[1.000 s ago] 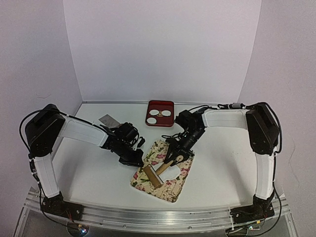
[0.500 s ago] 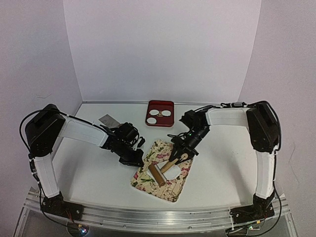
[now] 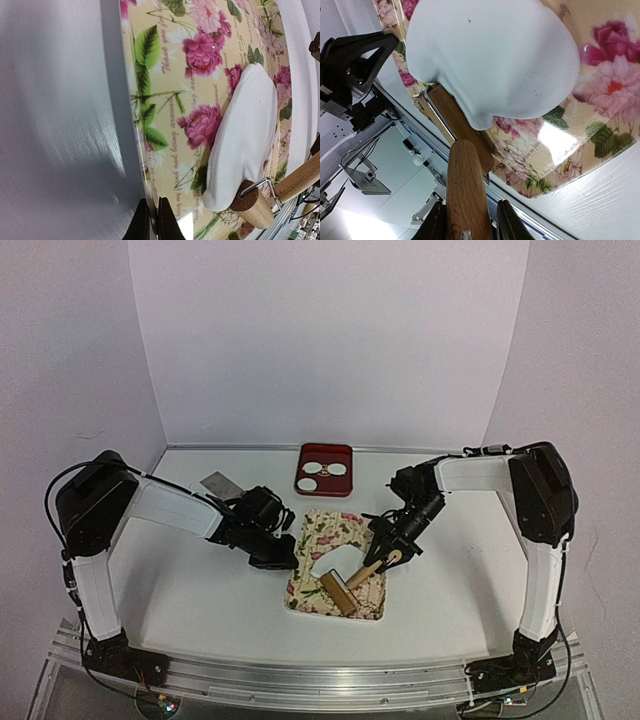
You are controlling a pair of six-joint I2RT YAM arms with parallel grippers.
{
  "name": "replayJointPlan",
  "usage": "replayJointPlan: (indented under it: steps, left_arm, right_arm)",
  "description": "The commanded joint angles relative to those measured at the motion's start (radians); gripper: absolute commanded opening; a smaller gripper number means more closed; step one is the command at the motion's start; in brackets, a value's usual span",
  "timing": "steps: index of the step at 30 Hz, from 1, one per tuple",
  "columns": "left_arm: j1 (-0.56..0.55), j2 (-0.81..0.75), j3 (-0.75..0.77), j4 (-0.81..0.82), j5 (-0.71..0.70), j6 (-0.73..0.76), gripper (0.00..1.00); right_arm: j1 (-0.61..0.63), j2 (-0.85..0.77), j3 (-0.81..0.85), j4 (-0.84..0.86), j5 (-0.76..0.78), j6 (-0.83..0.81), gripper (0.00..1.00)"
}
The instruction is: Roll out the dumpling wrappers from the dough
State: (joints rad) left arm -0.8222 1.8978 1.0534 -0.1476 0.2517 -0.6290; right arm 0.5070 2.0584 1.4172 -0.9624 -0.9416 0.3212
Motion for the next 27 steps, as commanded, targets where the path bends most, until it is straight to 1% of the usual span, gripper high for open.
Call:
replayJointPlan:
  steps: [1,5,8,11,13,16,18,20,22,27]
  left_arm:
    - [0.008,-0.022,-0.017,-0.161,-0.031,0.09,0.0]
    - [0.008,-0.016,-0.01,-0.173,-0.043,0.085,0.0]
    - [0.008,-0.004,0.005,-0.188,-0.053,0.079,0.0]
    - [0.007,0.021,0.03,-0.207,-0.058,0.077,0.0]
    - [0.009,0.035,0.044,-0.217,-0.061,0.077,0.0]
    - [0.009,0.051,0.062,-0.228,-0.061,0.081,0.0]
    - [0.009,0.056,0.068,-0.231,-0.061,0.084,0.0]
    - [0.009,0.056,0.068,-0.233,-0.062,0.087,0.0]
    - [0.009,0.05,0.064,-0.231,-0.061,0.094,0.0]
    - [0.009,0.017,0.029,-0.232,-0.064,0.11,0.0]
  right_arm:
    - [-0.01,0.028,-0.066,-0.087,0.478,0.052,0.0]
    - [0.004,-0.045,-0.038,-0.106,0.285,-0.016,0.0]
    - [0.024,-0.104,0.01,-0.176,0.102,-0.087,0.0]
    - [0.058,-0.168,0.065,-0.234,-0.007,-0.128,0.0]
    - [0.068,-0.21,0.095,-0.251,-0.048,-0.132,0.0]
    - [0.068,-0.266,0.14,-0.254,-0.015,-0.112,0.0]
    - [0.063,-0.288,0.174,-0.256,0.039,-0.088,0.0]
    - [0.047,-0.298,0.21,-0.254,0.129,-0.046,0.0]
    - [0.006,-0.301,0.234,-0.251,0.227,0.006,0.0]
    - [-0.128,-0.313,0.233,-0.18,0.375,0.113,0.0]
